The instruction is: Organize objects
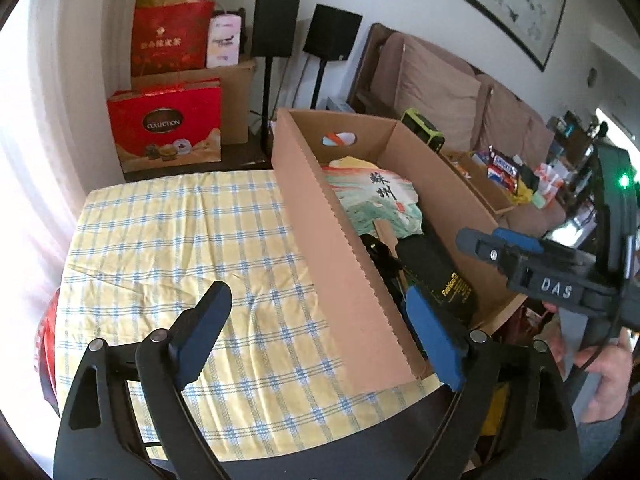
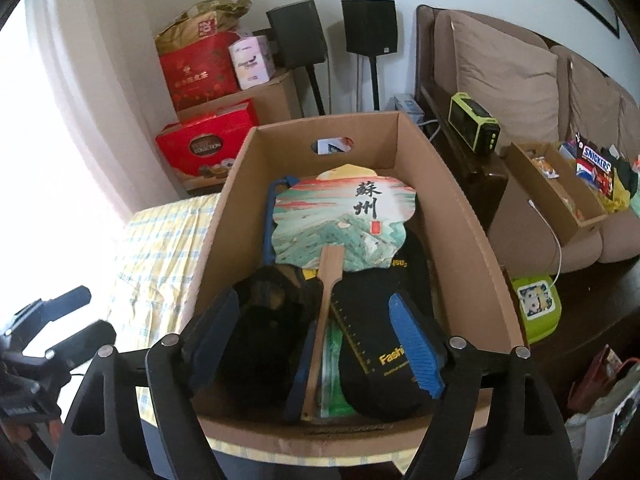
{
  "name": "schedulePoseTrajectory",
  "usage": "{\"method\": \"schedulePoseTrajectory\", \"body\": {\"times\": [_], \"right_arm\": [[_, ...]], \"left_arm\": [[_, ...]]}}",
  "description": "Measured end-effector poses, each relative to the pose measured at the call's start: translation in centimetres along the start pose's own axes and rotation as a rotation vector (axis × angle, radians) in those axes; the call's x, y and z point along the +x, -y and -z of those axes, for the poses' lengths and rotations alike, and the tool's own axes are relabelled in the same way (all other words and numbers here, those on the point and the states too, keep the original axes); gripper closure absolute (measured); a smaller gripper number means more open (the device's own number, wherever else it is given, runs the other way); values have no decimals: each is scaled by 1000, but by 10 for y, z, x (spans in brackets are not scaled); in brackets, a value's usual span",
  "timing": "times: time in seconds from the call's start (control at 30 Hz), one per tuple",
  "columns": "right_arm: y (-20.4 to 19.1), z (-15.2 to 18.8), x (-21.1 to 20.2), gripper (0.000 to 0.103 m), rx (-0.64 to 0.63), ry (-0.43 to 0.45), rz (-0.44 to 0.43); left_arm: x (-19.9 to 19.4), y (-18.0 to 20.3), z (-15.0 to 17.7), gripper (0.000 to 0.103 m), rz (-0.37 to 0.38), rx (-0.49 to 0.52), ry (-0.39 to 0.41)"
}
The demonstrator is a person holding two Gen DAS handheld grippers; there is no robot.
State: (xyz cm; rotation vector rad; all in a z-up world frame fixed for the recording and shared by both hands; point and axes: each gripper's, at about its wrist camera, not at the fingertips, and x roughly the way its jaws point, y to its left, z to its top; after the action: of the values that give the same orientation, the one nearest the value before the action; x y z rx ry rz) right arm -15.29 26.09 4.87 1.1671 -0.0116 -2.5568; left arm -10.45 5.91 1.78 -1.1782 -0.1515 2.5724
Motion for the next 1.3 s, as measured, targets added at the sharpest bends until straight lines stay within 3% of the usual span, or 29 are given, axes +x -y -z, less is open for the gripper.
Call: {"method": "schedulePoseTrajectory", "body": {"times": [0.07, 0.17, 0.33, 0.47, 0.87, 1.0, 1.3], "right_arm": [[-3, 3, -2, 20, -6, 0, -4], [-8, 7, -6, 17, -6, 2, -20], [-23, 19, -16, 12, -47, 29, -1], [-37, 29, -25, 1, -94, 55, 6], [-63, 57, -50, 1, -148, 111, 30], [-66, 67, -56, 0, -146, 111, 45], [-68, 83, -70, 0, -137, 112, 73]], "left_arm": [[-5, -1, 1, 12, -11, 3, 9], [-13, -2, 4, 0, -28, 12, 26], [-24, -3, 12, 0, -48, 25, 33], [-29, -8, 20, 0, -92, 8, 24], [-53, -32, 54, 0, -178, -69, 28], [-67, -38, 64, 0, -169, -103, 58], [-82, -36, 85, 0, -215, -93, 65]]}}
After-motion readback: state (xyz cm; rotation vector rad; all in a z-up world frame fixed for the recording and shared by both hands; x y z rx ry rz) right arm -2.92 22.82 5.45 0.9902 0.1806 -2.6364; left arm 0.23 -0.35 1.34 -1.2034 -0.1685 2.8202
